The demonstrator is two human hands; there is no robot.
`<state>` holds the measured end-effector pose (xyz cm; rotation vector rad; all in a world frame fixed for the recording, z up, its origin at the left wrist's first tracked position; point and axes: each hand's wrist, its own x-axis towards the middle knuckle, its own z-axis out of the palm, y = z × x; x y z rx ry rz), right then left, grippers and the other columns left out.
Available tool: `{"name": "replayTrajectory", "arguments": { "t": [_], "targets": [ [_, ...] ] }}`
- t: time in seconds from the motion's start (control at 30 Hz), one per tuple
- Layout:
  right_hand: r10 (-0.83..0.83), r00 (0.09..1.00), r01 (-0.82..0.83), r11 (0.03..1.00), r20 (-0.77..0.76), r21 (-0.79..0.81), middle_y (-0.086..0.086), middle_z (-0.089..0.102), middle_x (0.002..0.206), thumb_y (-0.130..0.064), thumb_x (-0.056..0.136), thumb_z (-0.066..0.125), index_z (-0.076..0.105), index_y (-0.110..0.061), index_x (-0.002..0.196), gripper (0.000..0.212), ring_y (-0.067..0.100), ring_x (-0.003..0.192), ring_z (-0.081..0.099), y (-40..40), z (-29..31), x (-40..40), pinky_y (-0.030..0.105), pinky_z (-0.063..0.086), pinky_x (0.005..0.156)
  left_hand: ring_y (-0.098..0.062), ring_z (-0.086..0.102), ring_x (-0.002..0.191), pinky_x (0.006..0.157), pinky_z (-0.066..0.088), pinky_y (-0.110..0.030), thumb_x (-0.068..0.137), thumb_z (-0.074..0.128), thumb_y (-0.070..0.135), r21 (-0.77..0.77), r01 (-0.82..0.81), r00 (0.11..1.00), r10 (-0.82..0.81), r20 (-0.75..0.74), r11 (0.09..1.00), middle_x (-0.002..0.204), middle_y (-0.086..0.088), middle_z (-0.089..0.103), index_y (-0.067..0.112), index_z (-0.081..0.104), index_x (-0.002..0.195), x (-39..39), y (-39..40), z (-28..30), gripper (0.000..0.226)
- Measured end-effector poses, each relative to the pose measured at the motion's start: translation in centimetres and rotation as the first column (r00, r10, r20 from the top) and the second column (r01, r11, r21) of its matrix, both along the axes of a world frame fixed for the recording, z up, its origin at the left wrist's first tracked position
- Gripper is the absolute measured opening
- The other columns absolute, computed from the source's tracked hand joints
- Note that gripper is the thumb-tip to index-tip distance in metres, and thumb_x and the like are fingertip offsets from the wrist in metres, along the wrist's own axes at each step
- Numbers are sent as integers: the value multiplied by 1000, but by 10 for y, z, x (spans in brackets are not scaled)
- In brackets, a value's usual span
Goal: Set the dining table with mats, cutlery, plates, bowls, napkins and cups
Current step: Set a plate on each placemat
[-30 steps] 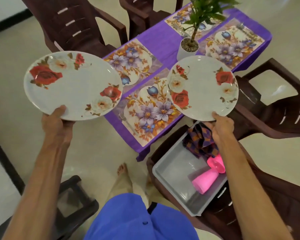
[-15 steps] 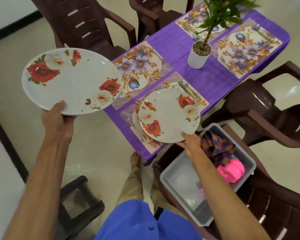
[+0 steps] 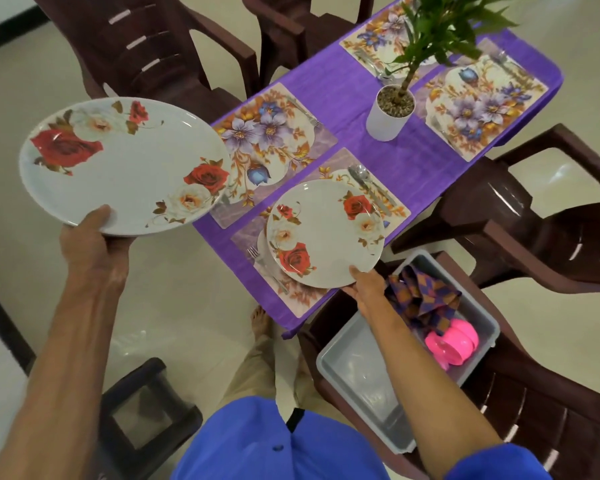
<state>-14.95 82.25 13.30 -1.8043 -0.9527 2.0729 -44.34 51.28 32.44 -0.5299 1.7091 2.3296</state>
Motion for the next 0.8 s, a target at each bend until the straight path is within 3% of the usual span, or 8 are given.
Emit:
{"name": "replayTrajectory", "arguments": {
  "t": [0.1,0.27,0.33,0.4,0.5,0.7,0.8],
  "targets": [
    [-34,998,35,999,-45,15,7,69,128,-6,95,72,60,-10,137,44,24,111,68,9,-1,-6,38,63,75,-24,72,117,90,61,-53,93,54,-4,10,1,1000,-1,-4,1000,126,1,75,20,59,138,-4,0,0,51],
    [-67,993,65,998,100,18,13,68,126,7,97,60,59,-3,135,39,28,111,67,30,-7,-15,46,59,94,-26,71,119,88,62,-51,93,53,-6,40,0,1000,0,1,999,128,-2,75,14,56,142,-5,6,-1,53],
    [-63,982,56,997,178,46,15,70,124,6,96,58,62,-4,132,37,30,111,69,36,-11,-16,40,63,83,-27,71,120,87,63,-51,93,52,-6,48,6,1000,-6,8,999,130,-4,74,13,55,144,-5,7,-2,55],
    [-75,959,59,996,275,65,16,72,117,2,96,61,66,-3,126,30,30,100,74,40,-11,-18,37,66,69,-28,71,119,86,63,-52,93,53,-6,50,-5,1000,4,18,999,130,-6,73,11,54,146,-6,9,-5,56],
    [-62,931,36,996,358,78,18,74,109,1,96,64,67,-1,119,23,33,88,76,41,-6,-22,43,66,67,-27,72,117,86,63,-52,93,55,-7,47,-12,999,11,31,999,127,-6,74,9,55,146,-5,13,-6,55],
    [-49,948,25,997,315,77,15,74,112,3,98,60,66,3,122,25,32,90,77,40,-6,-21,29,62,53,-25,72,117,83,64,-47,93,56,-6,34,-6,998,4,58,999,131,-5,73,11,55,146,2,16,-11,55],
    [94,963,-113,992,252,60,20,66,124,6,98,53,55,6,136,38,34,108,71,44,-8,-13,37,66,70,-24,72,116,82,64,-47,93,56,-6,24,19,998,-20,67,1000,129,-4,74,12,57,143,6,19,-11,53]
  ]
}}
